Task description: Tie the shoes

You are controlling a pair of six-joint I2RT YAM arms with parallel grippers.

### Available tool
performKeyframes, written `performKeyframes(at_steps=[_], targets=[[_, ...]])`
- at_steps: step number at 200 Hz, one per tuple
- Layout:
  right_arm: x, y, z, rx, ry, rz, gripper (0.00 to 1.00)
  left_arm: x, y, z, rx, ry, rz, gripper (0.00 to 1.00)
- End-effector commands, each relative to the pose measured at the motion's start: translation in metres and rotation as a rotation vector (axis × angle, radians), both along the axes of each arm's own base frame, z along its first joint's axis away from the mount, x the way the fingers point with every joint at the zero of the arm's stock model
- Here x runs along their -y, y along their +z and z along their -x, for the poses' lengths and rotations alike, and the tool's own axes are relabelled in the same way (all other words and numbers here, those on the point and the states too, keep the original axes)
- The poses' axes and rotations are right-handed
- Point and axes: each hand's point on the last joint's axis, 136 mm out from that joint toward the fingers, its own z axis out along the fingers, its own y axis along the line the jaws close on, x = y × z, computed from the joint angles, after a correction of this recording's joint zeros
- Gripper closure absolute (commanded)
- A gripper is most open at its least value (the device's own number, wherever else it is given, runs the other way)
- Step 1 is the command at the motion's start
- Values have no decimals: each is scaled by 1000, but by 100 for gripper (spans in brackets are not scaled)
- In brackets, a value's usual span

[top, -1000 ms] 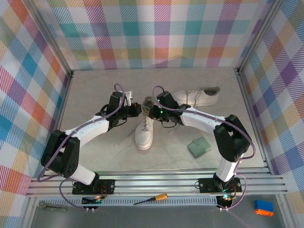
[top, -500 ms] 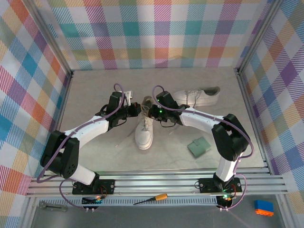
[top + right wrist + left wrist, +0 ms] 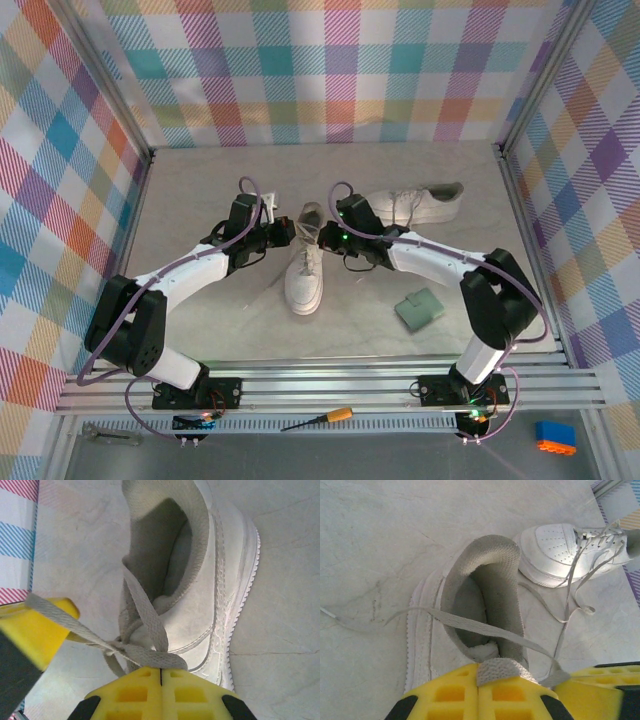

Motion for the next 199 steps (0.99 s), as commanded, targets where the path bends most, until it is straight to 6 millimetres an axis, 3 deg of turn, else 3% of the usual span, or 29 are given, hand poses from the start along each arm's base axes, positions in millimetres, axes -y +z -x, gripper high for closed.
performKeyframes(at_steps=[1,64,111,150,199], targets=[[4,16,-1,72,9,-1,100,-7,5,1,17,22,-31,100],[7,25,2,108,16,-7,100,-14,-1,-2,0,56,-57,100],[10,15,5,87,16,0,100,-16,-2,-2,-2,63,-64,100],[16,22,9,127,10,-21,100,-18,-2,-2,-5,71,-67,100],[16,24,19,183,91,-21,100,-20,-2,-2,-5,80,-72,100]])
